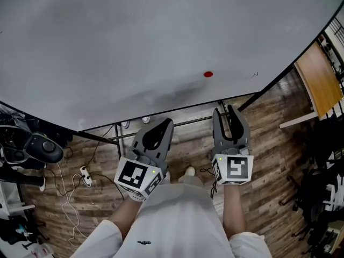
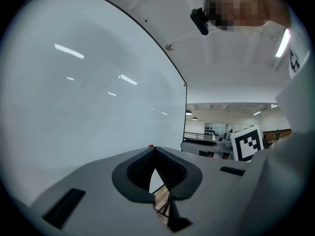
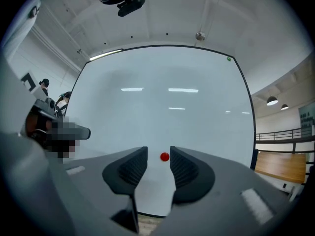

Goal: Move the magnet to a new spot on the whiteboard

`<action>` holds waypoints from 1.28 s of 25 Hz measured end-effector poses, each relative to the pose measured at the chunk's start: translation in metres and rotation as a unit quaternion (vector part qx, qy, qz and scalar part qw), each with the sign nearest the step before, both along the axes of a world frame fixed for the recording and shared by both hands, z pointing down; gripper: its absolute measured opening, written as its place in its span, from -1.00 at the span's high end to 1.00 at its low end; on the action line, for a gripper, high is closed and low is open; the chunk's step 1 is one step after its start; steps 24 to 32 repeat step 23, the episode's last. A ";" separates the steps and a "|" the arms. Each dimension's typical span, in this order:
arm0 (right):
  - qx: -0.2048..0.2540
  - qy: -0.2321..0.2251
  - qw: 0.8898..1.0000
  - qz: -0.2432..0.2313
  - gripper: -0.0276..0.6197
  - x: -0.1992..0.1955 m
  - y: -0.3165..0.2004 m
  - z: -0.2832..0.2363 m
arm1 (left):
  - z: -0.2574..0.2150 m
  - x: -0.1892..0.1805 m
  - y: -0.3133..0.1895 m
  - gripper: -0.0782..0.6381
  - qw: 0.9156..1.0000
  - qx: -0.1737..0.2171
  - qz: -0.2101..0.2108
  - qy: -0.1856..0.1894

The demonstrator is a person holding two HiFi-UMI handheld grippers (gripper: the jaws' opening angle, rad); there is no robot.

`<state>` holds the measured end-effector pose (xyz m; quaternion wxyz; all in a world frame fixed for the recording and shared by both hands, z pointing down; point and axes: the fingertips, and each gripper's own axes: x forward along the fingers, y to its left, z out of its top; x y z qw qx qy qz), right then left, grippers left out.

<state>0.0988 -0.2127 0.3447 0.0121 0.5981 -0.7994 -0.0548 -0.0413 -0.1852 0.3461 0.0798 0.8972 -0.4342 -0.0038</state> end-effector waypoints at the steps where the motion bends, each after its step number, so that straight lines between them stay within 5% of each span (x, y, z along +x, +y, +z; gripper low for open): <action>1: 0.000 0.001 1.000 -0.001 0.48 0.001 0.005 0.000 | 0.000 0.001 0.001 0.76 1.000 0.000 0.000 0.000; 8: -0.003 0.000 1.000 0.009 0.55 0.010 0.038 -0.002 | 0.000 0.003 0.009 0.76 1.000 0.000 0.001 0.000; 12: -0.003 -0.009 1.000 0.017 0.88 0.015 0.048 -0.002 | 0.001 0.003 0.009 0.76 1.000 -0.001 0.001 0.001; 32: -0.017 -0.006 1.000 0.013 0.88 0.022 0.055 0.009 | 0.004 0.009 0.009 0.76 1.000 -0.004 0.000 0.000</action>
